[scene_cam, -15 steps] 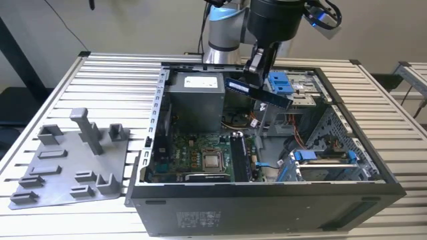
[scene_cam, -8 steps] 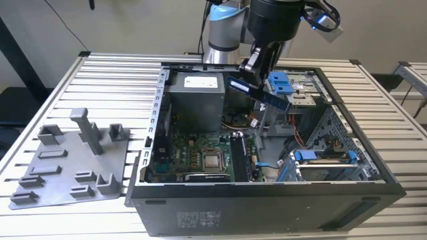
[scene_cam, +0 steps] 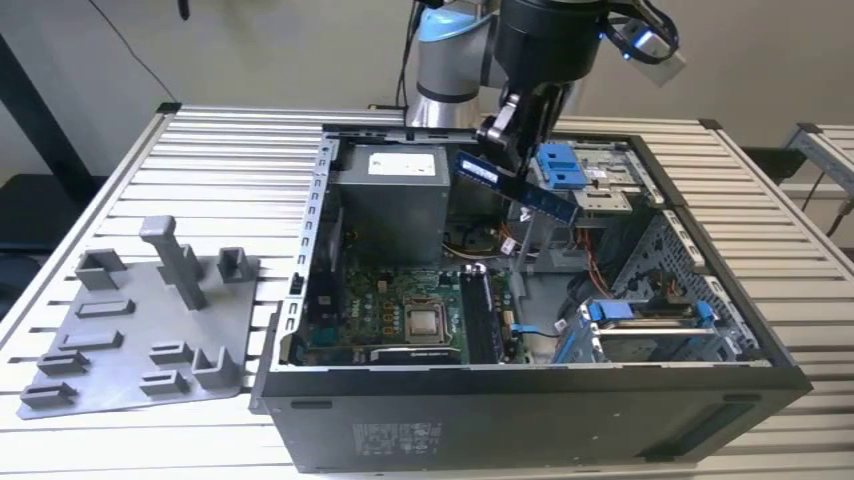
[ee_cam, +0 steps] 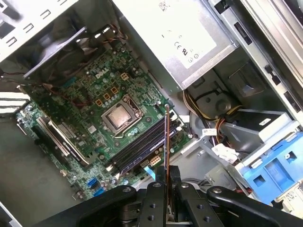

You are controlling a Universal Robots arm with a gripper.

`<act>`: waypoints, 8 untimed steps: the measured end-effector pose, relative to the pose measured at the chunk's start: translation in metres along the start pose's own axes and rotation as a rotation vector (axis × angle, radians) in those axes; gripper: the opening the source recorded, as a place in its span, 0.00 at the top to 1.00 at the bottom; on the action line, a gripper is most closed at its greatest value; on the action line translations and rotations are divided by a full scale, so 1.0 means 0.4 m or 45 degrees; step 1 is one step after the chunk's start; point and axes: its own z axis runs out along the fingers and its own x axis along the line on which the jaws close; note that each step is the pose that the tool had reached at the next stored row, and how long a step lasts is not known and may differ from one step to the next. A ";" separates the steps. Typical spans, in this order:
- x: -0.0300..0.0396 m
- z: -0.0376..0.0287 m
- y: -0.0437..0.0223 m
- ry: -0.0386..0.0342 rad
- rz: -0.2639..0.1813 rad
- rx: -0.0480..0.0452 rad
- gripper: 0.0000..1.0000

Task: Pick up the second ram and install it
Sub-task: 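Insert the second ram into the second slot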

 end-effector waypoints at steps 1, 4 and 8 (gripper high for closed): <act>0.000 0.000 0.000 -0.0002 0.015 0.000 0.86; 0.000 0.001 0.000 -0.0003 0.079 0.002 0.86; 0.000 0.002 0.000 -0.0007 0.172 0.005 0.86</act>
